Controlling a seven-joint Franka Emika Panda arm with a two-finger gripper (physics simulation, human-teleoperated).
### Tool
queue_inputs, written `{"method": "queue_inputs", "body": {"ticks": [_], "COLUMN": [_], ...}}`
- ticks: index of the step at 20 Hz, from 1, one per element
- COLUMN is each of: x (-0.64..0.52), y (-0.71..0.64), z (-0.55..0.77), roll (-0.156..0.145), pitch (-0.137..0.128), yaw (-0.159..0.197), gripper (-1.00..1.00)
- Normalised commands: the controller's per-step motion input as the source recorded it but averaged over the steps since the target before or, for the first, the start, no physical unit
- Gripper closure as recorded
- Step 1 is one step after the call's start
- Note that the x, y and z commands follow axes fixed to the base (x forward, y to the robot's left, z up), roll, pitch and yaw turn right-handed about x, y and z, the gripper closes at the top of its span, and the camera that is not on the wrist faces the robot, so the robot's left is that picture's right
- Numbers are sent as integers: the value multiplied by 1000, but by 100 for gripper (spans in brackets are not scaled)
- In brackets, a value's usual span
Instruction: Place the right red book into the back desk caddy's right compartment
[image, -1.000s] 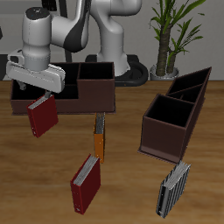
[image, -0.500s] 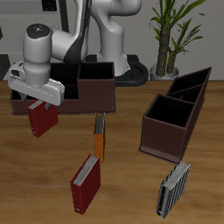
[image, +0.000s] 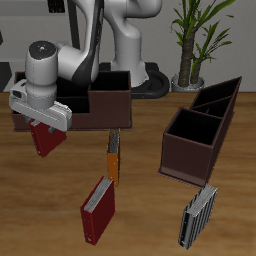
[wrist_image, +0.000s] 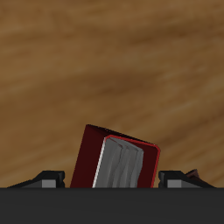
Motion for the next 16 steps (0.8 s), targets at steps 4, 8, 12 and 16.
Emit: {"method": "queue_inputs", "body": {"ticks": [4,8,12,16], "x": [-56,-20,-6,-20], "y": [30,191,303,417], "z": [-14,351,515,602], "roll": [2,33,21,37], "pitch": [1,-32,-53,-52], "yaw": [-20,19,57,31], "gripper": [100,100,100,100]}}
